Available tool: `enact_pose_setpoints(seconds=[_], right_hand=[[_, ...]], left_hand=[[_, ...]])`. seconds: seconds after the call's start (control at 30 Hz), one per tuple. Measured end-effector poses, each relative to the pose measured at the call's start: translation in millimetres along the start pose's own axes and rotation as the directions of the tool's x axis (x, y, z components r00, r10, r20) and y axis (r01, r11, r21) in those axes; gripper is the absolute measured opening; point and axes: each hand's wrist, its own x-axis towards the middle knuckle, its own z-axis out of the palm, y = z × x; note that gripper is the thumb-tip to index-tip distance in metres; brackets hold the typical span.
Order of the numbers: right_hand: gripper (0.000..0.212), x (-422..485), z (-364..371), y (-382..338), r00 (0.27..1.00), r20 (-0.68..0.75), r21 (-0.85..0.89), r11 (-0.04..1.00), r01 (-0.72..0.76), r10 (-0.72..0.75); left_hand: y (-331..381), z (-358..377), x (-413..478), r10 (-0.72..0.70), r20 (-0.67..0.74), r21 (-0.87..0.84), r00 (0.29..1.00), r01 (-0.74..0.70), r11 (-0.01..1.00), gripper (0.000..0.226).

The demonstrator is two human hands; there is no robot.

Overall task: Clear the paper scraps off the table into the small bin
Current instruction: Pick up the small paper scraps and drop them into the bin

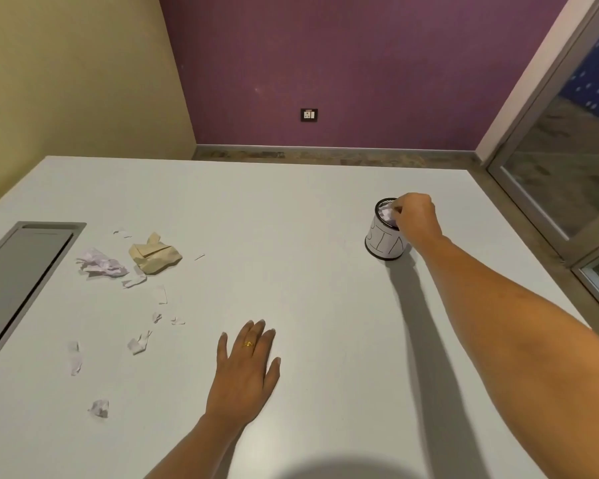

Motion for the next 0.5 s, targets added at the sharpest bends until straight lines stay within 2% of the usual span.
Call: enact_pose_setpoints(seconds=[0.1, 0.2, 0.3, 0.4, 0.5], right_hand=[[0.04, 0.6, 8.1, 4.3, 1.0, 0.02, -0.011, 1.0, 0.015, -0.015], [0.029, 1.8, 14.9, 7.1, 1.0, 0.03, -0.031, 1.0, 0.002, -0.001], [0.03, 0.3, 17.8, 9.8, 0.999, 0.05, -0.07, 0.998, 0.0, 0.003], [0.025, -0.8, 18.4, 12.3, 0.998, 0.063, -0.03, 0.999, -0.014, 0.016], [0.037, -1.6, 14.8, 11.8, 0.996, 0.086, 0.016, 0.999, -0.03, 0.028]], left_hand=[[1.3, -0.8, 0.3, -0.006, 0.001, 0.013, 1.0, 0.006, 1.0, 0.045], [2.1, -1.6, 0.1, -0.007, -0.004, 0.024, 1.0, 0.007, 1.0, 0.045], [2.3, -1.5, -0.1, -0.001, -0.018, 0.026, 1.0, 0.002, 1.0, 0.045], [2.1, 0.4, -1.2, 0.004, -0.047, 0.011, 0.999, -0.003, 1.0, 0.045], [2.4, 1.0, -1.2, 0.004, -0.066, 0.006, 0.998, -0.004, 1.0, 0.045]])
